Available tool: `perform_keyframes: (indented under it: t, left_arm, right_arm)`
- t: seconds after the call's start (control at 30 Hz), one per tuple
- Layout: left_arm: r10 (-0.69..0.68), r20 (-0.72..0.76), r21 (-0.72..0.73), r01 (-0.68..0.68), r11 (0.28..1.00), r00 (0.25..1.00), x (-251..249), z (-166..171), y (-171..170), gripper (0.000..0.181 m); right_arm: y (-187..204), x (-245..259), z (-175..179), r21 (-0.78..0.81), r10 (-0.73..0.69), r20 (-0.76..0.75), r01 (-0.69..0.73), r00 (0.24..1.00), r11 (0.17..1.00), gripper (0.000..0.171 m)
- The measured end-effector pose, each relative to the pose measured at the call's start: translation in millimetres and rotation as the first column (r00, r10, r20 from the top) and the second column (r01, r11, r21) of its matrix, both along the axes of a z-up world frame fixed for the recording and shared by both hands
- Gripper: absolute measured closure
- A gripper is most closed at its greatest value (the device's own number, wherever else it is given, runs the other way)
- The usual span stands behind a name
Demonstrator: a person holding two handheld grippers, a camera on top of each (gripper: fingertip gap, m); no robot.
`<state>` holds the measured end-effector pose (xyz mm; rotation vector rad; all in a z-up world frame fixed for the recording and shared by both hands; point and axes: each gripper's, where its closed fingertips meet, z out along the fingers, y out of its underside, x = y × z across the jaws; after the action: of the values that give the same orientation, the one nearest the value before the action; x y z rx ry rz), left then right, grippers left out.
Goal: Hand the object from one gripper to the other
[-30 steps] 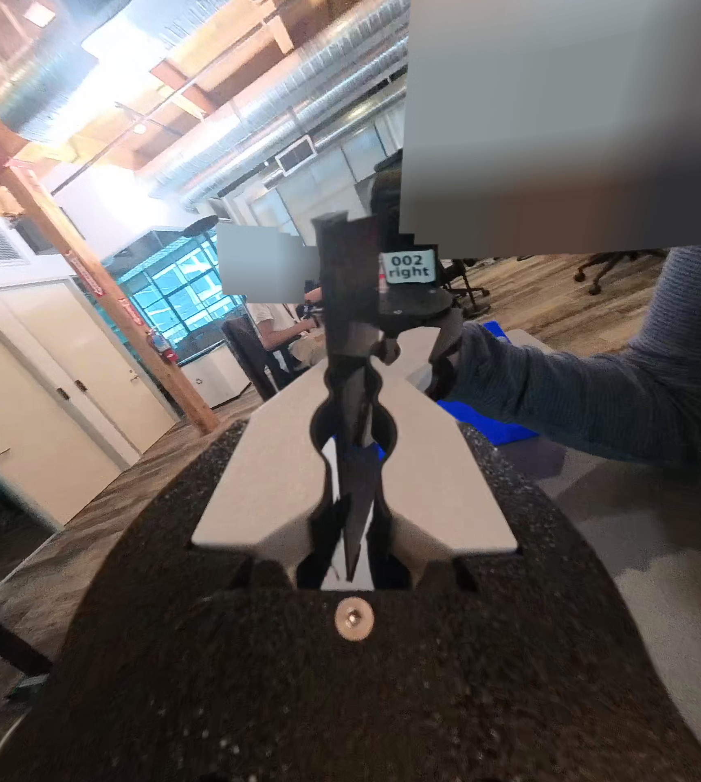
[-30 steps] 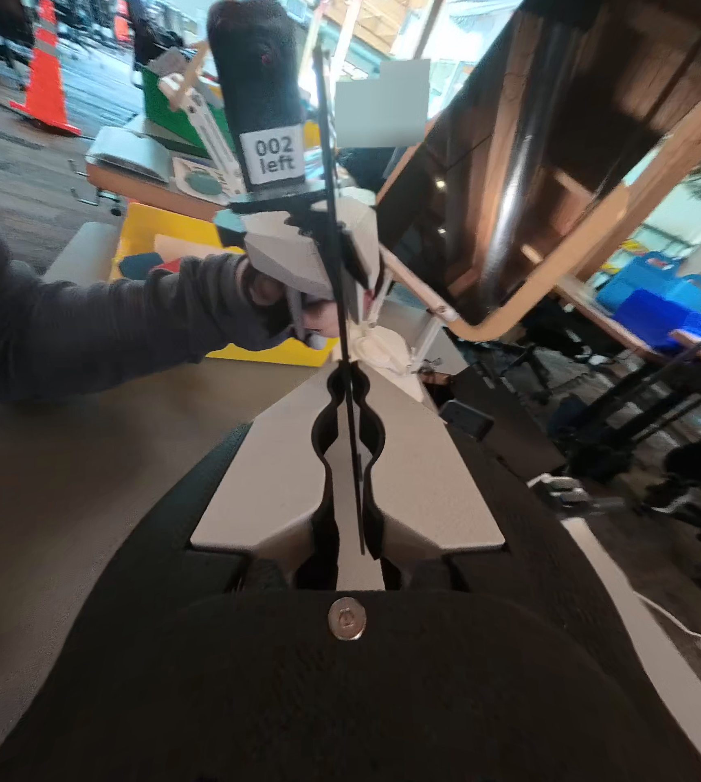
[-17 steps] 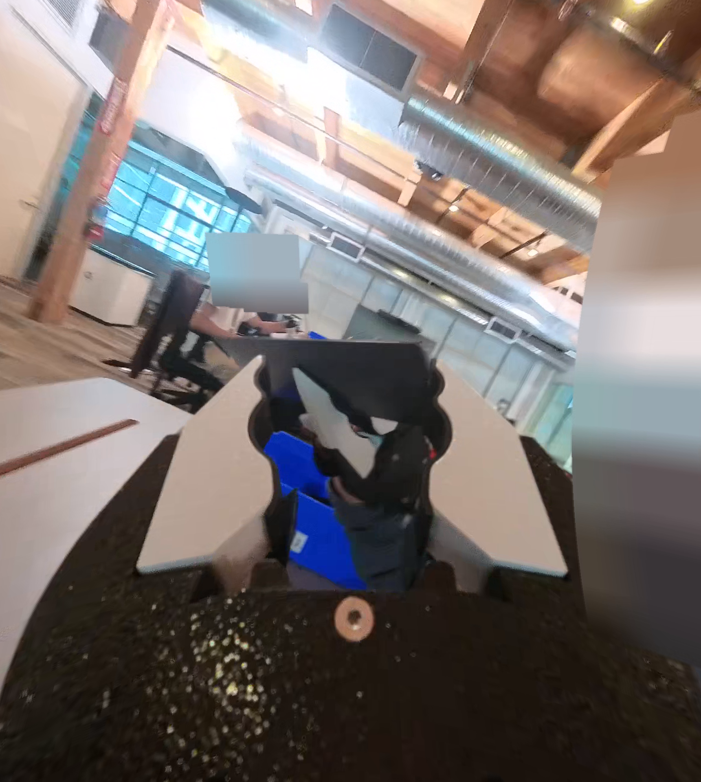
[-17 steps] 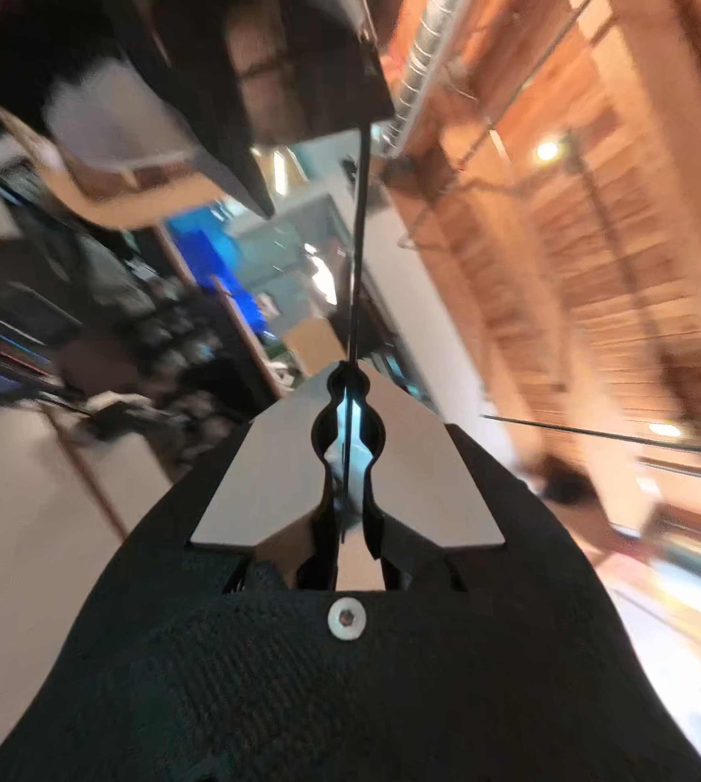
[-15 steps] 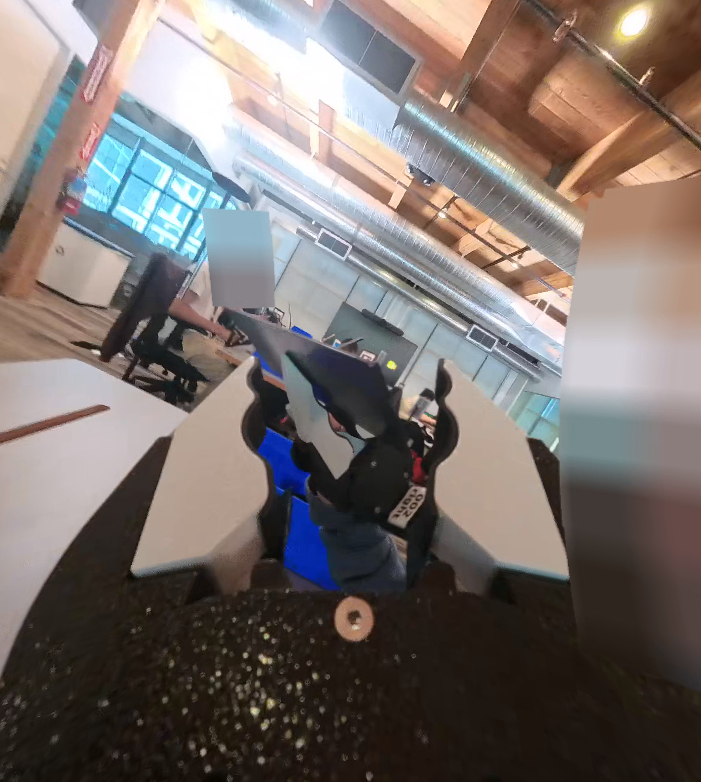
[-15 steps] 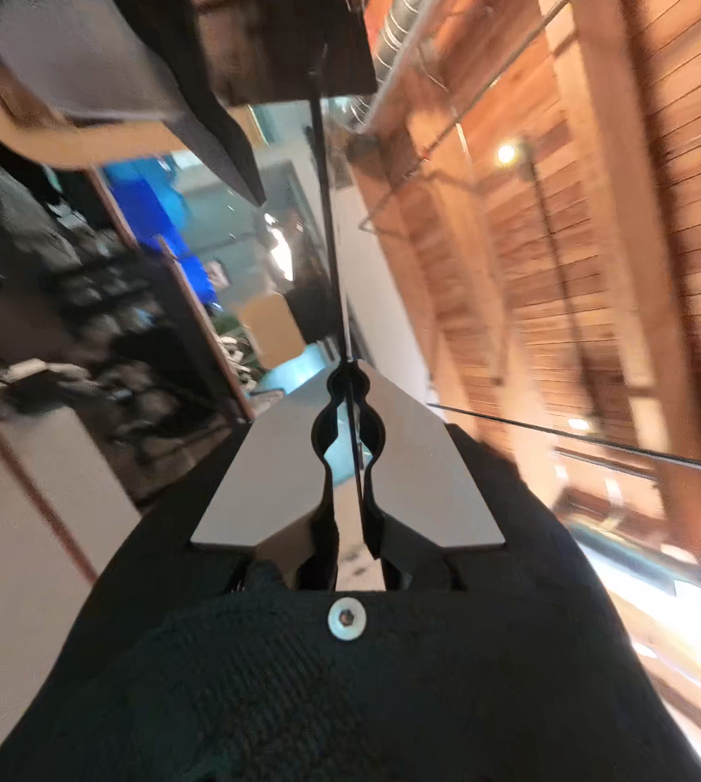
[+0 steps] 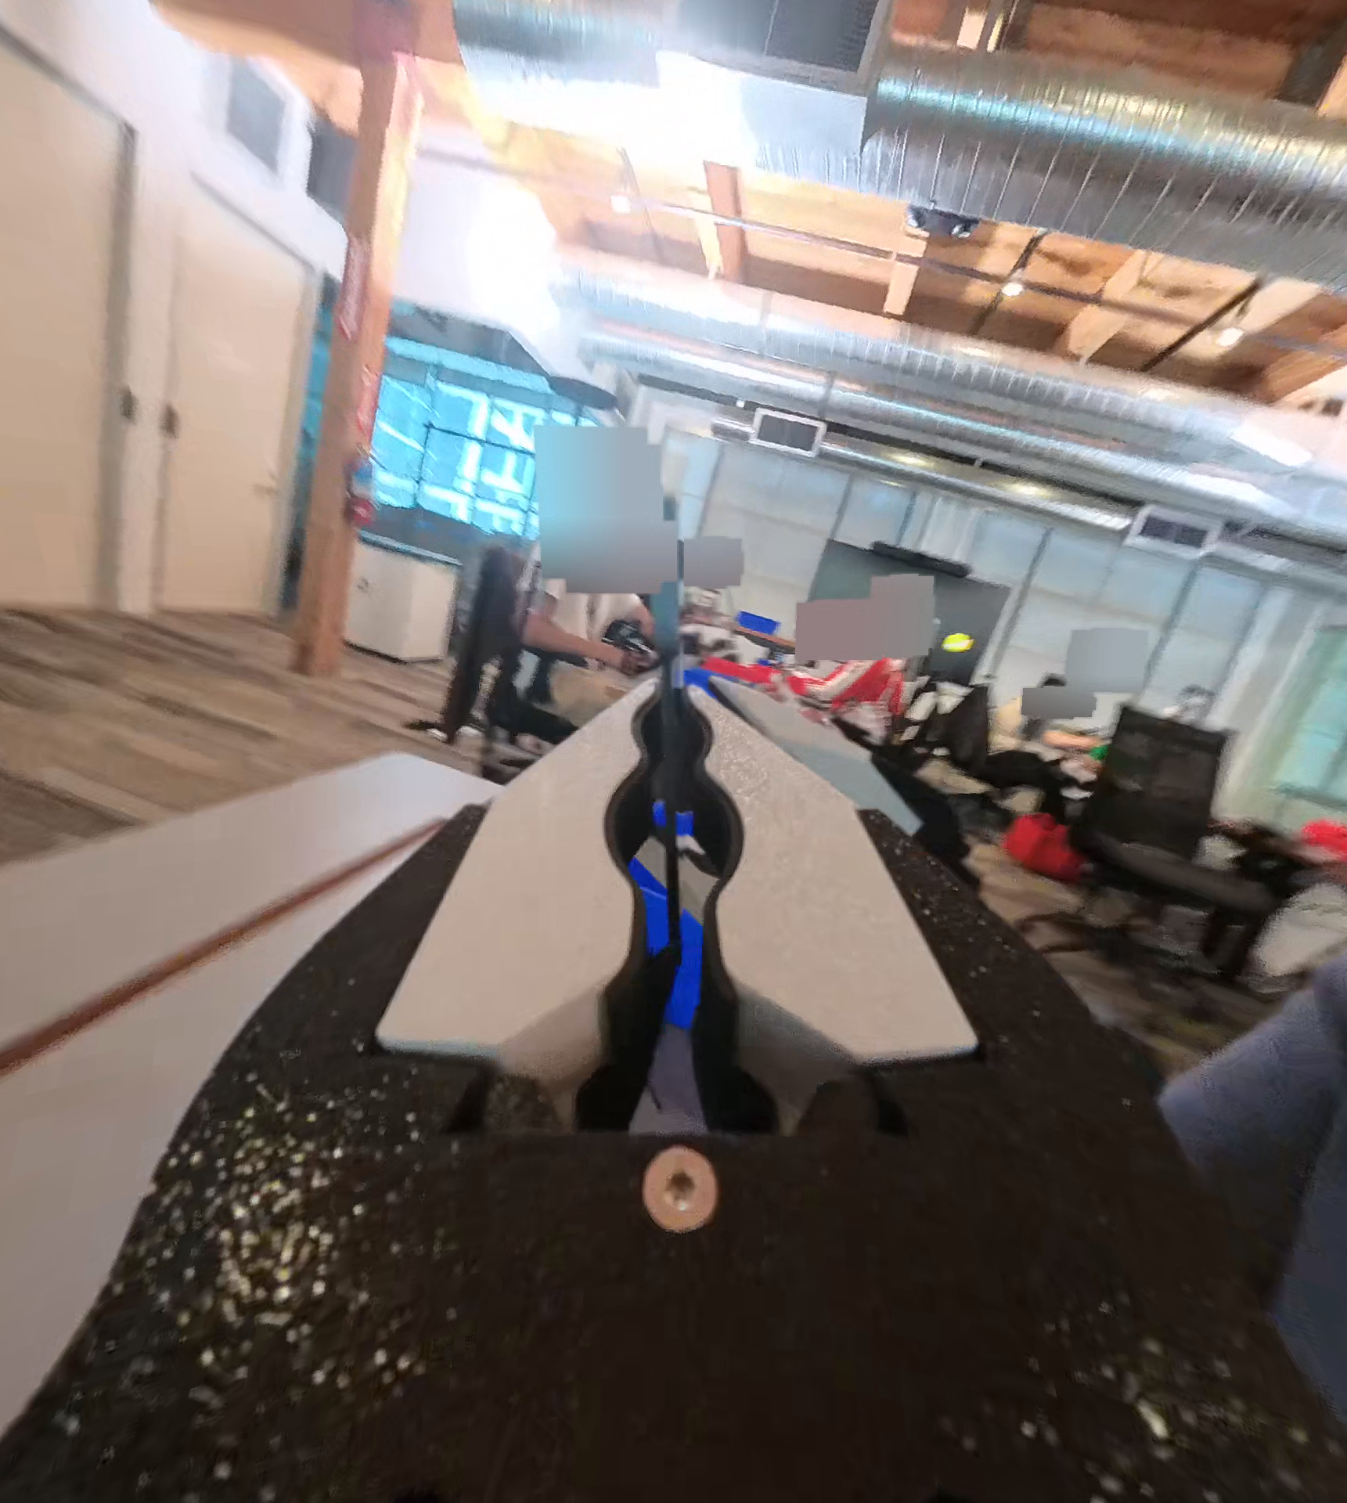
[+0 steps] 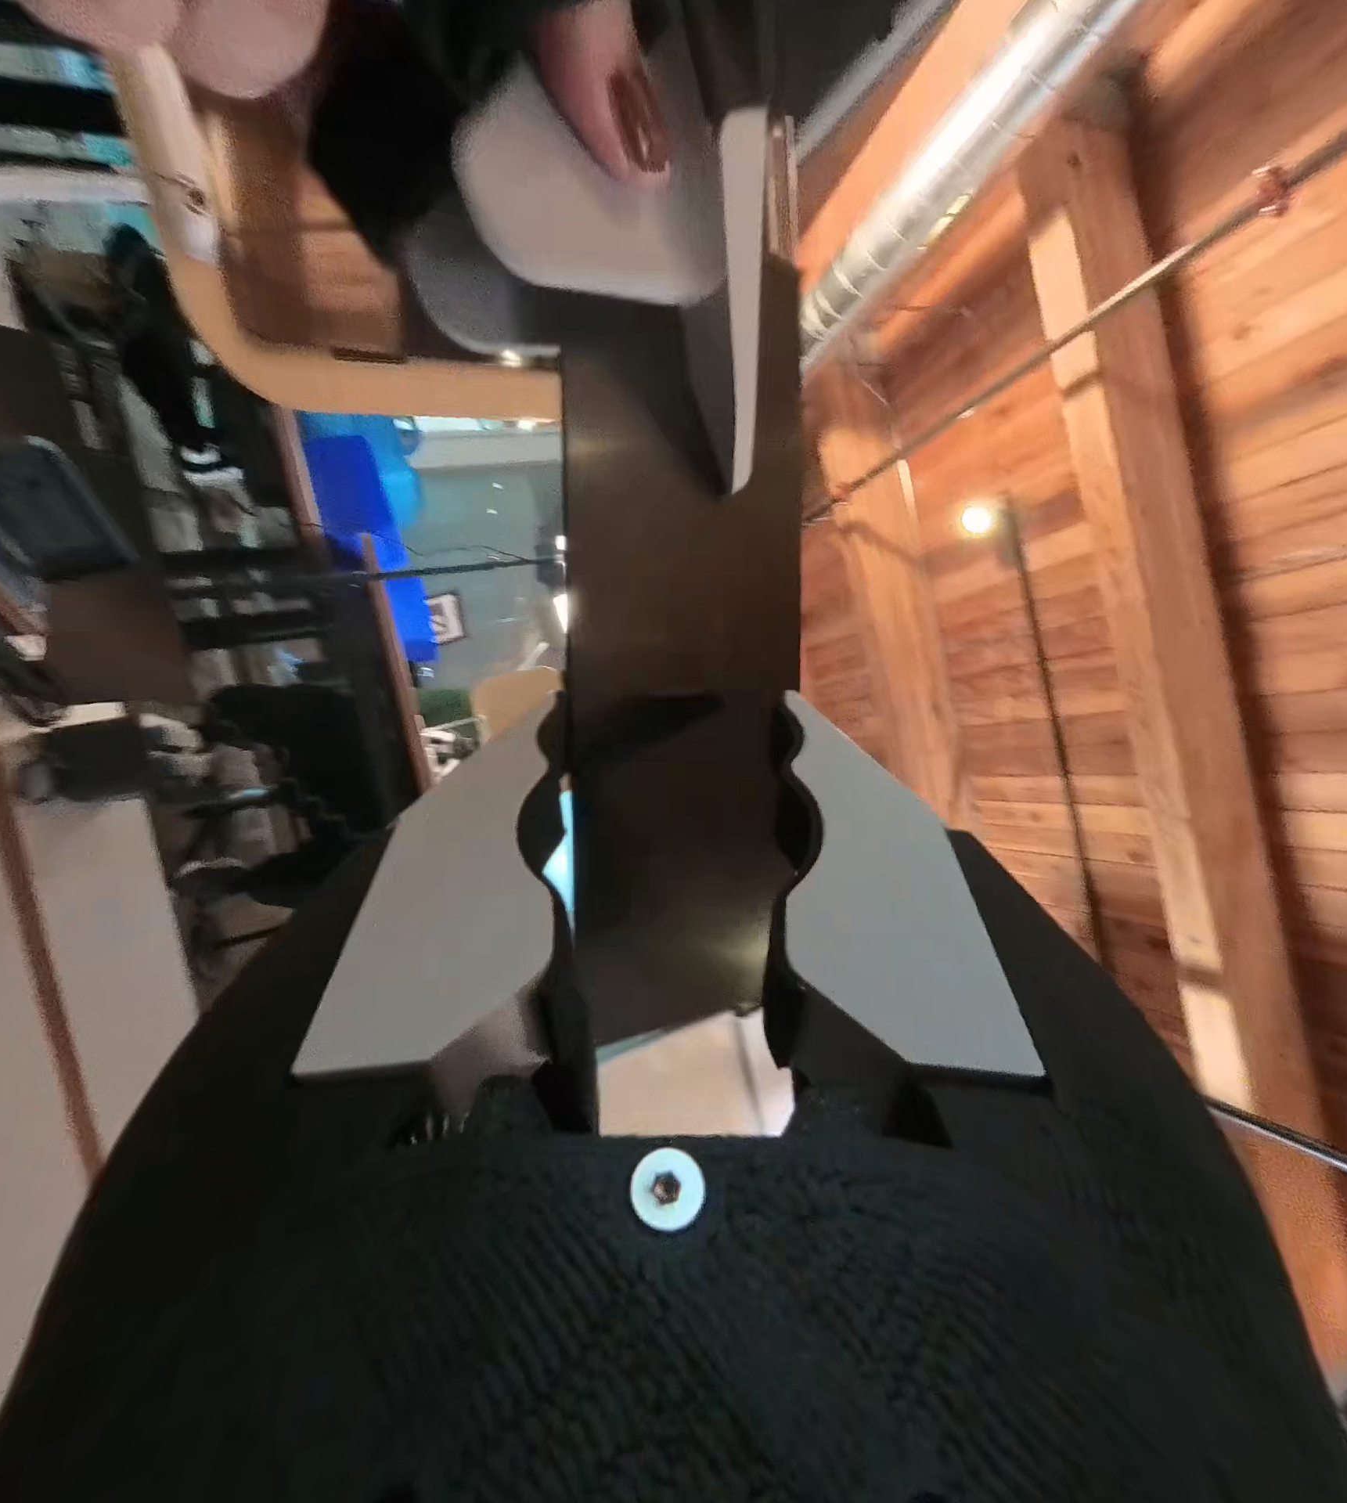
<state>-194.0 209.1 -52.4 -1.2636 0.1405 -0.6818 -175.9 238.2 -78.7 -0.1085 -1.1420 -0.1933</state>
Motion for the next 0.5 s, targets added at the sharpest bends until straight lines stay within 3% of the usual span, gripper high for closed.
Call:
perform_keyframes:
  t: [0.1,0.17,0.23,0.33,0.37,0.43,0.5]
  left_arm:
    - [0.173,-0.218,0.123,-0.149,0.981,0.96,-7,6,-9,0.181]
    - [0.307,-0.403,0.23,-0.229,0.946,0.862,-7,6,-13,0.181]
    - [0.363,-0.598,0.327,-0.196,0.925,0.715,7,-3,-18,0.181]
    - [0.354,-0.813,0.389,-0.022,0.921,0.461,38,-28,-27,0.181]
    - [0.347,-0.837,0.393,0.024,0.919,0.424,47,-32,-30,0.181]
    - [0.295,-0.841,0.376,0.098,0.921,0.455,63,-33,-35,0.181]
    - [0.223,-0.839,0.349,0.177,0.92,0.497,75,-34,-42,0.181]
  right_arm:
    - [4,2,-8,-0.121,0.044,0.106,-0.031,0.993,0.992,0.117]
    - [-4,5,-7,-0.25,0.146,0.127,-0.111,0.981,0.962,0.117]
    - [-17,8,-3,-0.41,0.295,0.109,-0.227,0.949,0.883,0.116]
    - [-41,13,-8,-0.599,0.502,0.128,-0.337,0.855,0.727,0.117]
    - [-48,14,-16,-0.654,0.552,0.162,-0.331,0.818,0.681,0.118]
    - [-55,14,-30,-0.726,0.6,0.224,-0.279,0.768,0.629,0.121]
    - [-53,14,-36,-0.718,0.585,0.261,-0.251,0.768,0.649,0.141]
